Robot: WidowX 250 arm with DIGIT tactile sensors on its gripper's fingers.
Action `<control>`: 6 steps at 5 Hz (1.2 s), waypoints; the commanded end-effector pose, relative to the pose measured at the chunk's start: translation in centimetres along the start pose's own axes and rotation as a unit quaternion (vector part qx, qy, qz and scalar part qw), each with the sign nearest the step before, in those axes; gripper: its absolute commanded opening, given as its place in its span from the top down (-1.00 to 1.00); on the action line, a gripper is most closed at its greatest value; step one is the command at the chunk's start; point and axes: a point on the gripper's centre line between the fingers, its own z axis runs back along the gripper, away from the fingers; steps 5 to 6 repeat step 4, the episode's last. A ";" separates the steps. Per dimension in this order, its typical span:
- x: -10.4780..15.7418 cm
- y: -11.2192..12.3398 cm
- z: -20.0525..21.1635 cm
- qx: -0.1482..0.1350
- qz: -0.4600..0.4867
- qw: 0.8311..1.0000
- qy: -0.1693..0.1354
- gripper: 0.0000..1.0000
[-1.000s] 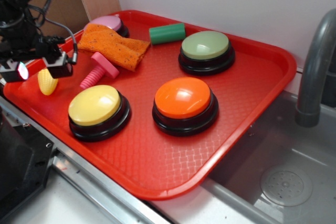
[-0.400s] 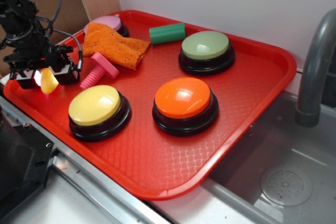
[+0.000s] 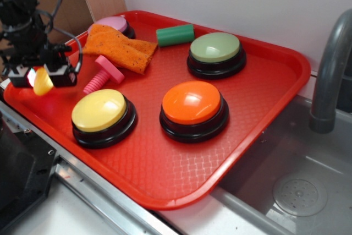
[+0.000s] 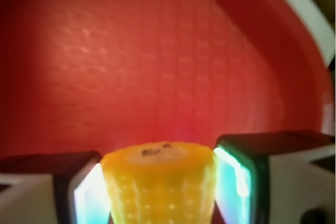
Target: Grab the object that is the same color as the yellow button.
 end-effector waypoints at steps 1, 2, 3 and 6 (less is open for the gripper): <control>0.6 -9.2 11.2 -0.100 -0.147 0.984 -0.024 1.00; -0.1 -13.1 13.0 -0.107 -0.214 0.971 -0.023 1.00; -0.2 -14.9 13.3 -0.113 -0.252 0.961 -0.023 1.00; 0.1 -14.1 12.5 -0.095 -0.251 0.963 -0.006 1.00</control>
